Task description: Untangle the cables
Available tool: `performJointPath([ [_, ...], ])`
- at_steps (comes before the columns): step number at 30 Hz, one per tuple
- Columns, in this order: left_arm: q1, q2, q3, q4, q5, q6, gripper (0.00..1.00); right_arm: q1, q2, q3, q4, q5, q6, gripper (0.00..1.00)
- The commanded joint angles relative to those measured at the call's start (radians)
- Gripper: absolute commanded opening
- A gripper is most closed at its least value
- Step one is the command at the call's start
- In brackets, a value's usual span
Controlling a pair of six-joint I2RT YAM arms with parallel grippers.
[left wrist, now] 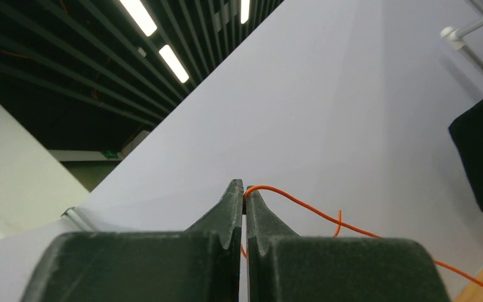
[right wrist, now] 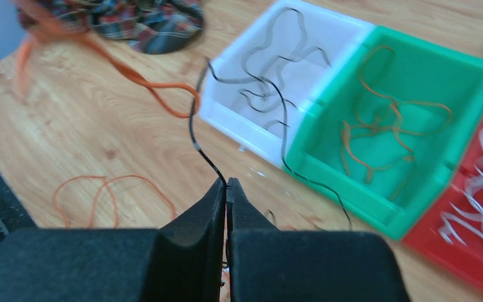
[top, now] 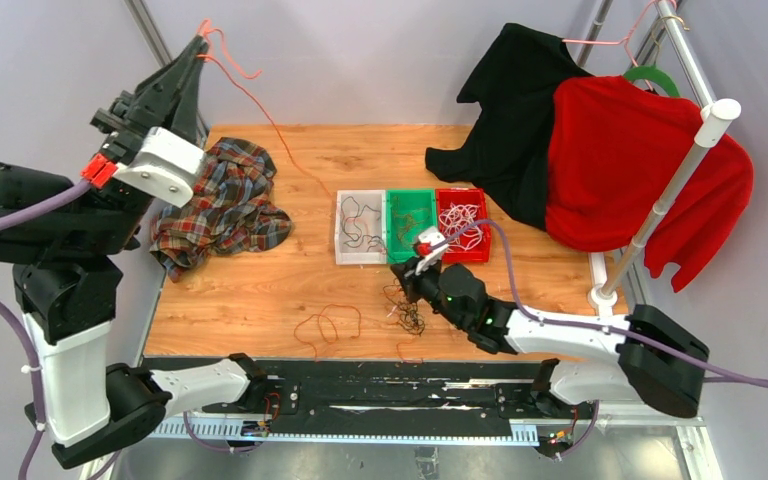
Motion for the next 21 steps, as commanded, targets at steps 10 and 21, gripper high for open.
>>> performJointPath([
  [10, -0.002, -0.087, 0.172, 0.148, -0.356, 0.320, 0.01, -0.125, -0.234, -0.149, -0.588, 0.407, 0.398, 0.01],
  [21, -0.050, -0.079, 0.228, 0.283, -0.446, 0.525, 0.01, -0.221, -0.195, -0.072, -0.993, 0.503, 0.681, 0.01],
])
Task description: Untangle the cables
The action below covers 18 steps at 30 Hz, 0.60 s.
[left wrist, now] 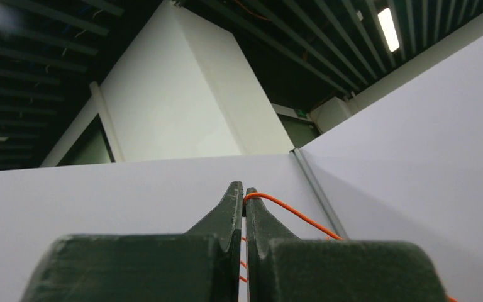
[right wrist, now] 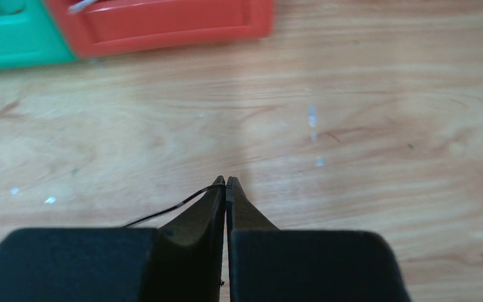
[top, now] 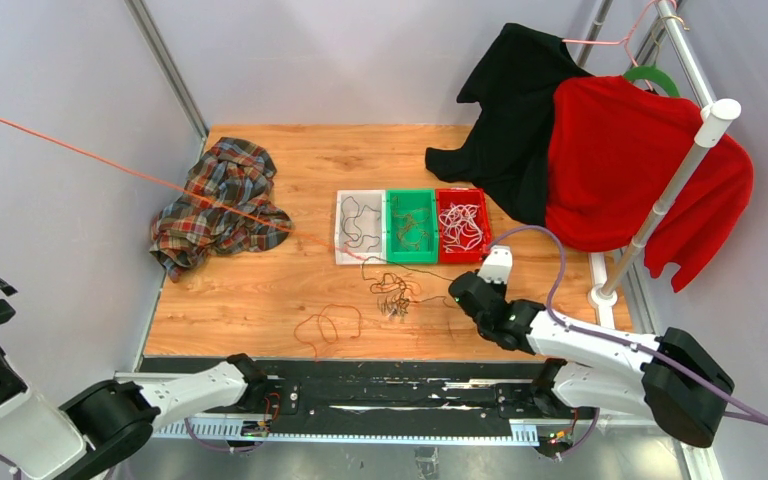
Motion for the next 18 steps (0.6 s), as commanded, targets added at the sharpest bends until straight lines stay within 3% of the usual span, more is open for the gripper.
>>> performJointPath([
  [1, -0.059, 0.051, 0.077, 0.104, -0.084, 0.183, 0.01, -0.100, -0.029, 0.035, -0.221, 0.066, 0.150, 0.01],
  [11, -0.362, 0.111, 0.259, 0.217, -0.159, 0.644, 0.00, -0.221, -0.131, 0.034, -0.357, 0.106, 0.176, 0.01],
  [18, -0.461, 0.105, 0.297, 0.240, -0.134, 0.824, 0.01, -0.254, -0.137, 0.009, -0.385, 0.130, 0.170, 0.01],
])
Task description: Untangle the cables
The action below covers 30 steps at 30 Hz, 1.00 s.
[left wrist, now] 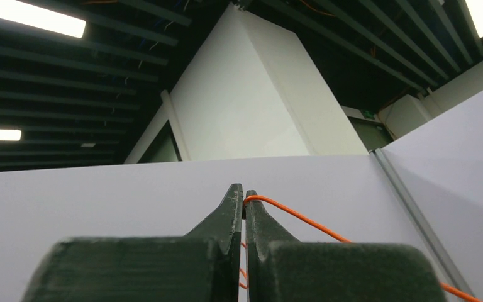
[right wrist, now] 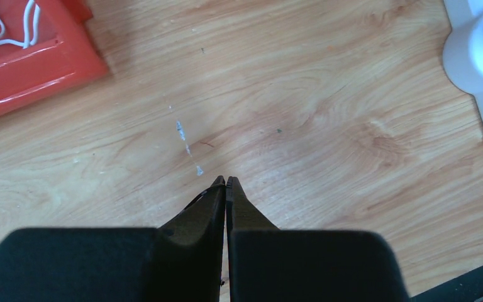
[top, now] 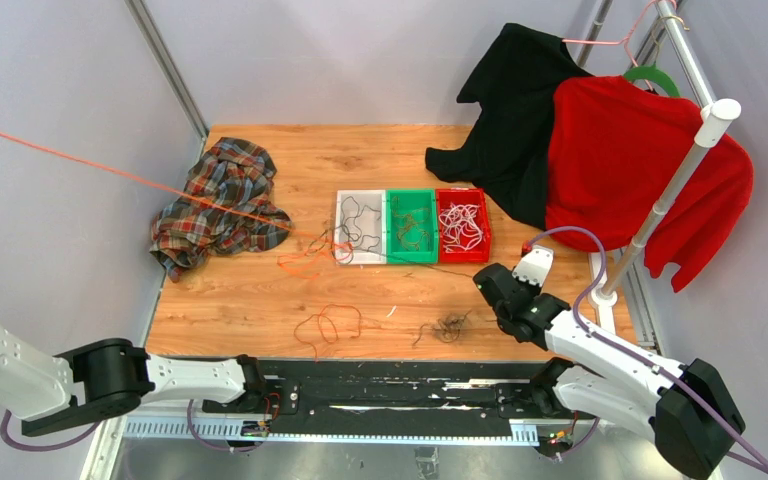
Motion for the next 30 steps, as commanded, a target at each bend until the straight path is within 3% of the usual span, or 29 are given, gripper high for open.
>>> performJointPath([
  [1, -0.041, -0.006, 0.038, 0.083, -0.001, 0.173, 0.01, -0.030, -0.011, -0.007, -0.081, 0.051, 0.019, 0.01],
  [3, -0.045, -0.021, 0.025, 0.049, -0.011, 0.127, 0.00, -0.030, -0.018, 0.011, -0.087, 0.042, 0.008, 0.01],
  [7, -0.050, -0.105, -0.216, 0.011, -0.044, 0.036, 0.01, -0.034, -0.010, 0.031, -0.065, 0.051, -0.022, 0.01],
  [12, -0.053, -0.014, -0.117, -0.115, -0.082, -0.110, 0.01, -0.043, -0.042, 0.038, -0.026, 0.001, -0.077, 0.01],
  [17, -0.053, -0.013, -0.249, -0.145, -0.031, -0.159, 0.01, -0.042, -0.075, 0.042, 0.062, -0.040, -0.192, 0.02],
  [21, -0.054, 0.036, -0.243, -0.190, 0.009, -0.240, 0.00, -0.017, -0.167, 0.005, 0.235, -0.158, -0.351, 0.18],
  [26, -0.053, 0.090, -0.247, -0.204, 0.061, -0.275, 0.01, 0.021, -0.294, -0.054, 0.454, -0.348, -0.514, 0.54],
  [30, -0.053, 0.123, -0.239, -0.182, 0.080, -0.269, 0.01, 0.127, -0.279, -0.022, 0.481, -0.353, -0.610, 0.59],
])
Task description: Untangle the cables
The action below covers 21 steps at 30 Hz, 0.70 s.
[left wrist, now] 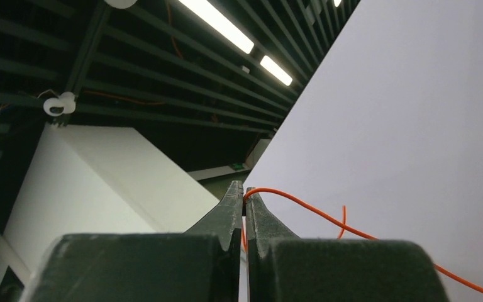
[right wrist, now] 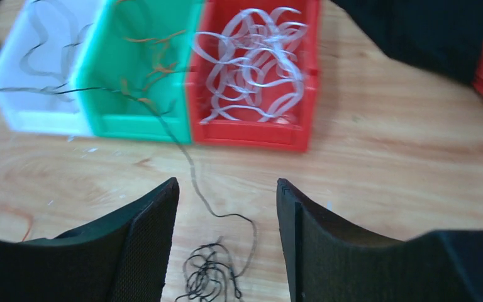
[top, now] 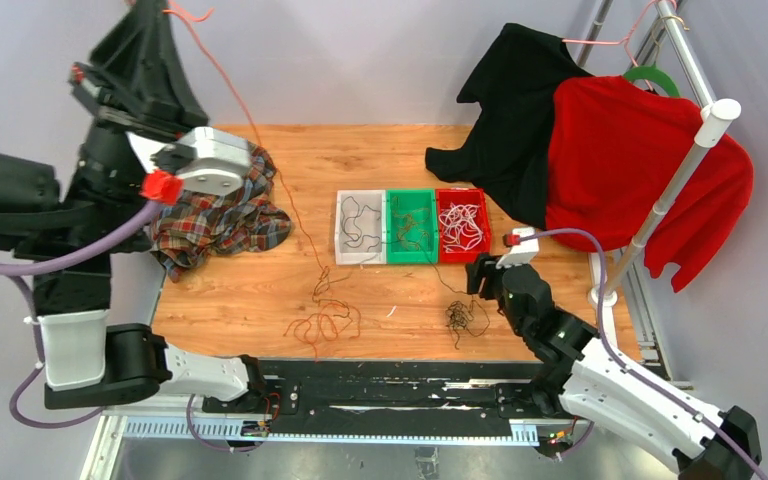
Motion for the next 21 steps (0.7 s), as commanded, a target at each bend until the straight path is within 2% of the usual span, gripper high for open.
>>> performJointPath([
  [1, -0.009, 0.025, 0.021, 0.031, 0.035, -0.015, 0.00, 0.141, 0.015, 0.002, 0.147, -0.071, -0.186, 0.59],
  [5, -0.008, 0.052, 0.050, 0.052, 0.030, 0.033, 0.01, 0.384, 0.107, -0.040, 0.354, -0.058, -0.285, 0.60],
  [9, -0.008, 0.073, 0.095, 0.065, 0.031, 0.099, 0.01, 0.517, 0.338, -0.004, 0.495, -0.127, -0.323, 0.61],
  [15, -0.008, 0.111, 0.211, 0.046, 0.047, 0.206, 0.01, 0.579, 0.697, 0.080, 0.687, -0.271, -0.325, 0.63],
  [21, -0.008, 0.094, 0.206, 0.037, 0.031, 0.251, 0.01, 0.609, 0.866, 0.157, 0.800, -0.360, -0.348, 0.65],
])
